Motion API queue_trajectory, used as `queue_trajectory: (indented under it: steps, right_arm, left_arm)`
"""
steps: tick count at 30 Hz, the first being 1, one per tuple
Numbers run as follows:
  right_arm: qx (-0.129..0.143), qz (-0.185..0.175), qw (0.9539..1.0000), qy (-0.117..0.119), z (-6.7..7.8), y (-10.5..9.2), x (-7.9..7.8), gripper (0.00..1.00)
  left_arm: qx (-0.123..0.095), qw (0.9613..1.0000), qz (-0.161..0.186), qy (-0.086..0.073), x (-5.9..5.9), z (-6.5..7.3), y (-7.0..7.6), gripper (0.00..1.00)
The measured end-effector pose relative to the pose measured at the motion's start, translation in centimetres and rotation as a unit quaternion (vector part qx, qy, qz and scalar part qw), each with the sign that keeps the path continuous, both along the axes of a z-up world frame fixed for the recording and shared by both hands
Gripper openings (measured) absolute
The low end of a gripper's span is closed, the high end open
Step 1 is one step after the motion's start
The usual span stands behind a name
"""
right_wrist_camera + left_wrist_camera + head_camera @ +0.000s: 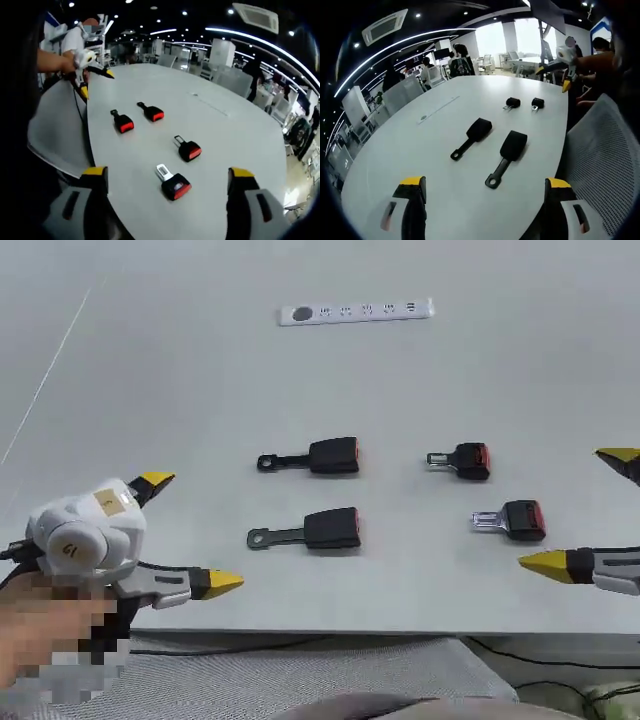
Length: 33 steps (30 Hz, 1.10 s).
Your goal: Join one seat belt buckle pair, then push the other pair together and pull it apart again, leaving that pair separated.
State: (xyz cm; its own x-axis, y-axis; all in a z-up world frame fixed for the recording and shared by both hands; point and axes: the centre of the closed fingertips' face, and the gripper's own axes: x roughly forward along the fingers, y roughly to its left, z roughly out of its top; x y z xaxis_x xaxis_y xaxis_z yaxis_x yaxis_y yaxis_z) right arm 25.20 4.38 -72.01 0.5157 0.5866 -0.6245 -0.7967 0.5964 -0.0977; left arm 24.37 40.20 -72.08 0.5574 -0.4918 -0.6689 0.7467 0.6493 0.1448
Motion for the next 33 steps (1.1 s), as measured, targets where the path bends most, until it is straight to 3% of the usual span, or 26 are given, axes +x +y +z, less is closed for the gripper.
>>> queue_trajectory:
  steps: [12, 25, 33]
  right_arm:
    - [-0.005, -0.002, 1.0000, 0.005, -0.60, 0.07, -0.20, 1.00]
    - [-0.017, 0.004, 0.9998, -0.004, -0.56, 0.34, -0.11, 1.00]
    - [-0.017, 0.000, 0.9998, -0.009, -0.17, 0.02, 0.06, 1.00]
  left_arm:
    - [0.003, 1.0000, 0.007, -0.004, 0.44, 0.19, 0.47, 1.00]
    - [0.010, 0.9999, 0.003, -0.001, -0.18, -0.27, 0.57, 1.00]
    - [0.008, 1.0000, -0.002, 0.000, -0.38, -0.44, -0.09, 1.00]
